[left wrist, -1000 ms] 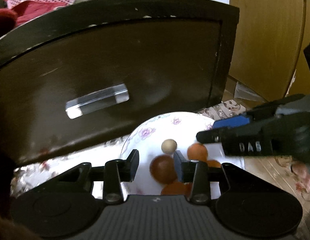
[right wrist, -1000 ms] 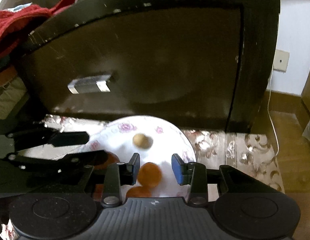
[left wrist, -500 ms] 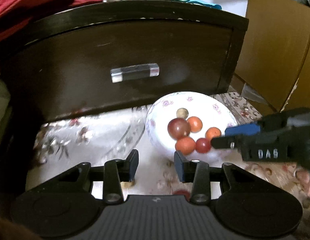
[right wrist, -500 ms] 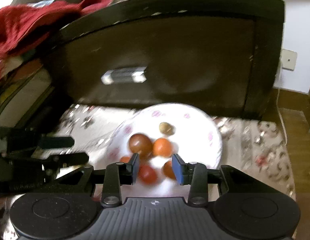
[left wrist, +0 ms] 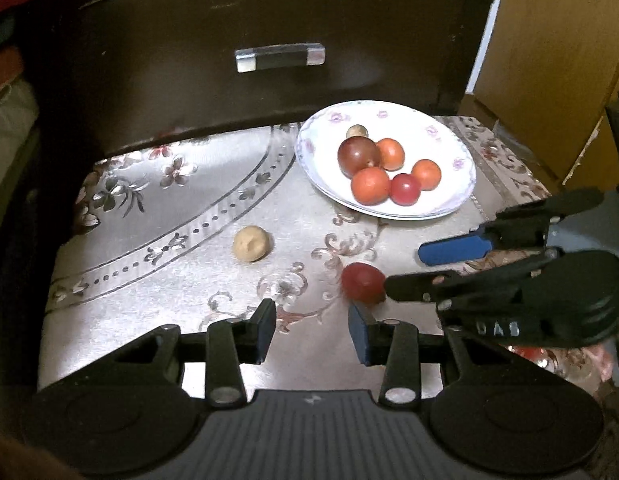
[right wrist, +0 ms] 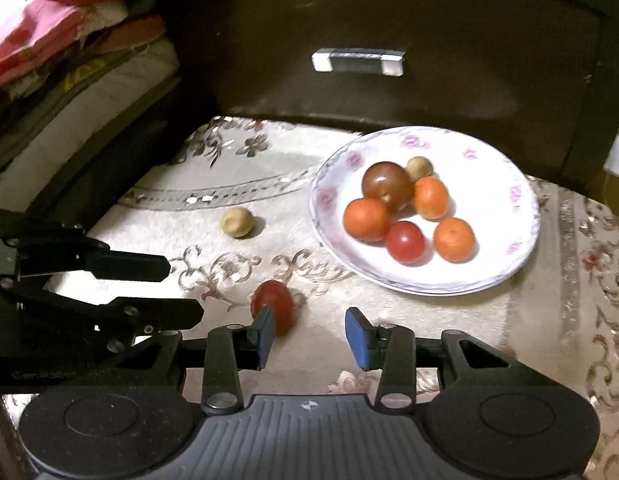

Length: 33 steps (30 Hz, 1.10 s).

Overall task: Organize fruits
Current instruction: 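Withdraw both grippers from the bowl toward the remaining fruit, then grasp the red plum tomato with the right gripper while the left grasps the tan round fruit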

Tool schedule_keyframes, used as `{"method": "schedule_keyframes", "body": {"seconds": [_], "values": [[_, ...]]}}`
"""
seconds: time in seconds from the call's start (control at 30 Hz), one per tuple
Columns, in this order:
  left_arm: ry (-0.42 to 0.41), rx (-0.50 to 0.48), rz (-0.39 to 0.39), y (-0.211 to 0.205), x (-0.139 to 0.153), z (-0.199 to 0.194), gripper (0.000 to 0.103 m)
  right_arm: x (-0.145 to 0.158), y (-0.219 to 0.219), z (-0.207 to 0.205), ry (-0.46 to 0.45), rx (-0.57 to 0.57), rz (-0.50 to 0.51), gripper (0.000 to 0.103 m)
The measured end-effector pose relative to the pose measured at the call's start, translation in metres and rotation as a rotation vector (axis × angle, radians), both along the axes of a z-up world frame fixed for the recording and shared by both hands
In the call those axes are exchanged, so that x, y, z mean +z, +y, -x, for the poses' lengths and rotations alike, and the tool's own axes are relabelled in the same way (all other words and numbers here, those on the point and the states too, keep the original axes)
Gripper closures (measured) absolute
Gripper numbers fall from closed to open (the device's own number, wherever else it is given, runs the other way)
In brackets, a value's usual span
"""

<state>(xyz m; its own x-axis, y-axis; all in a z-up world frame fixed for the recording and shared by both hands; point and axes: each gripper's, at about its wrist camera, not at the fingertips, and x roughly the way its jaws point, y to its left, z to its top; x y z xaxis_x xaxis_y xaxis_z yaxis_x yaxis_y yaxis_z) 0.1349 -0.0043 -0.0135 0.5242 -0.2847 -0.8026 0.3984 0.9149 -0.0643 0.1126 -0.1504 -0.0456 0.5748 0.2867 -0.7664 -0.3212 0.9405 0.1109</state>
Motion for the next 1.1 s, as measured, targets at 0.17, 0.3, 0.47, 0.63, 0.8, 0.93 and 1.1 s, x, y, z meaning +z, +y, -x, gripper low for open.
{"method": "schedule_keyframes", "body": {"seconds": [0.17,0.3,0.47,0.63,0.8,0.93,1.1], "values": [[0.010,-0.003,-0.015,0.005,-0.005,-0.007,0.057,-0.009,0.009,-0.009,0.007,0.044,-0.016,0.067],[0.026,0.005,-0.015,0.011,-0.011,-0.014,0.057,-0.011,0.012,-0.017,0.006,0.062,-0.054,0.066],[0.021,-0.009,-0.026,0.017,-0.010,-0.020,0.053,-0.013,0.014,-0.025,0.029,0.062,-0.082,0.066],[0.021,0.018,-0.032,0.027,-0.009,-0.023,0.053,-0.016,0.019,-0.024,0.039,0.081,-0.078,0.066],[0.009,0.033,-0.017,0.032,-0.009,-0.023,0.053,-0.021,0.026,-0.026,0.044,0.093,-0.072,0.066],[-0.024,0.044,0.006,0.030,-0.007,-0.032,0.053,-0.024,0.033,-0.027,0.032,0.103,-0.077,0.073],[-0.049,0.043,0.053,0.018,-0.014,-0.052,0.053,-0.022,0.036,-0.021,0.018,0.104,-0.062,0.074]]}}
